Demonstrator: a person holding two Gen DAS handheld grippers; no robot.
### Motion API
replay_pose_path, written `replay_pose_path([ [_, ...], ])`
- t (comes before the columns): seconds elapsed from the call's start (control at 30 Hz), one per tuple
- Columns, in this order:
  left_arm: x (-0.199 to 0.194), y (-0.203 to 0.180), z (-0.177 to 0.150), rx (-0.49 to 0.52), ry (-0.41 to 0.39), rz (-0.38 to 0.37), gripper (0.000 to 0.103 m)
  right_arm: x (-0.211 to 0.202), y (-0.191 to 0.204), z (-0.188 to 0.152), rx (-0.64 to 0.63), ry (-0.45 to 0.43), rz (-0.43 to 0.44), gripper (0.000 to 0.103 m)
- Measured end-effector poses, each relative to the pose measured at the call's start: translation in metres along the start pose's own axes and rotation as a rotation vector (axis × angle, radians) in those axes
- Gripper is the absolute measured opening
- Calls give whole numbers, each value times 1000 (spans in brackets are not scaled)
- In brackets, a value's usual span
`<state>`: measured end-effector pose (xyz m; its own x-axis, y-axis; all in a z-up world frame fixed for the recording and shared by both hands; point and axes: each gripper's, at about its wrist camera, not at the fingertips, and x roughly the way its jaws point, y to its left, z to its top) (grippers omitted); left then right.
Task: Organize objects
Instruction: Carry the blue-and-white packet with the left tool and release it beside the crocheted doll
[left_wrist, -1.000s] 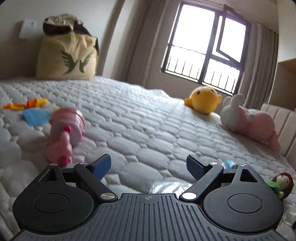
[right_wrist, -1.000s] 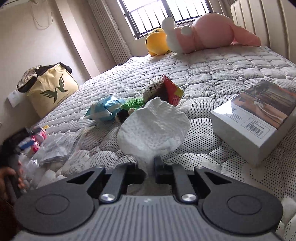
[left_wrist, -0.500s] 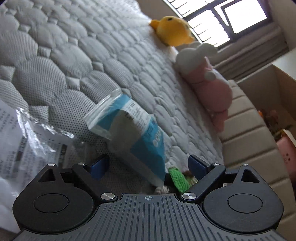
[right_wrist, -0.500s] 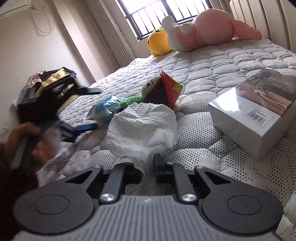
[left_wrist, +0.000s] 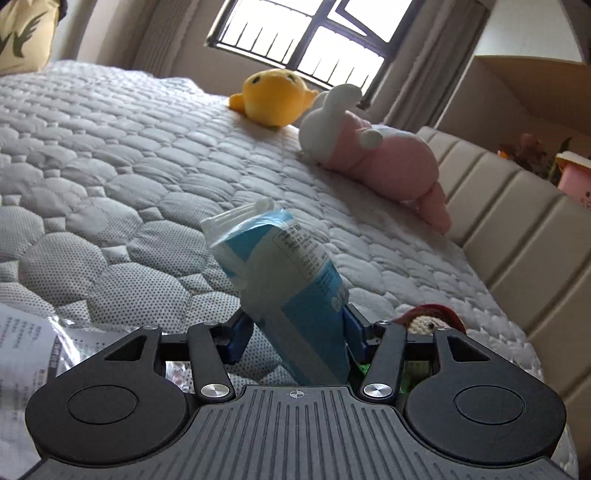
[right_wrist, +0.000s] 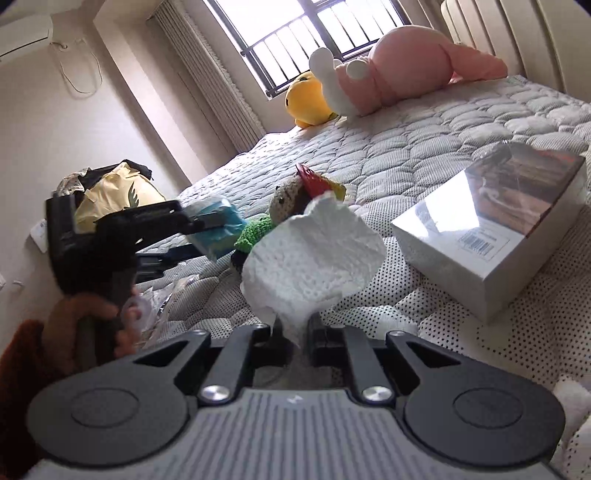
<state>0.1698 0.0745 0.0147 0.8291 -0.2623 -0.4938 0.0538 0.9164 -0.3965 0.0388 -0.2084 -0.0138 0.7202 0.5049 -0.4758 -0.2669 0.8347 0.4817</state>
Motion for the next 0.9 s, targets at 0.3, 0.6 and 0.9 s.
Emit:
replay_pose_path([
  [0.3,-58,5,-27,10,51,-165,55,-7,25,6,-80,-14,-54,11],
  [0.6,-60,27,-69,-102,134,-249,65,7,84,27,-239,-11,-8,10],
  [0.9,-49,21,-68,-59,120,-235,75,48,123,46,-288,87,201,10],
])
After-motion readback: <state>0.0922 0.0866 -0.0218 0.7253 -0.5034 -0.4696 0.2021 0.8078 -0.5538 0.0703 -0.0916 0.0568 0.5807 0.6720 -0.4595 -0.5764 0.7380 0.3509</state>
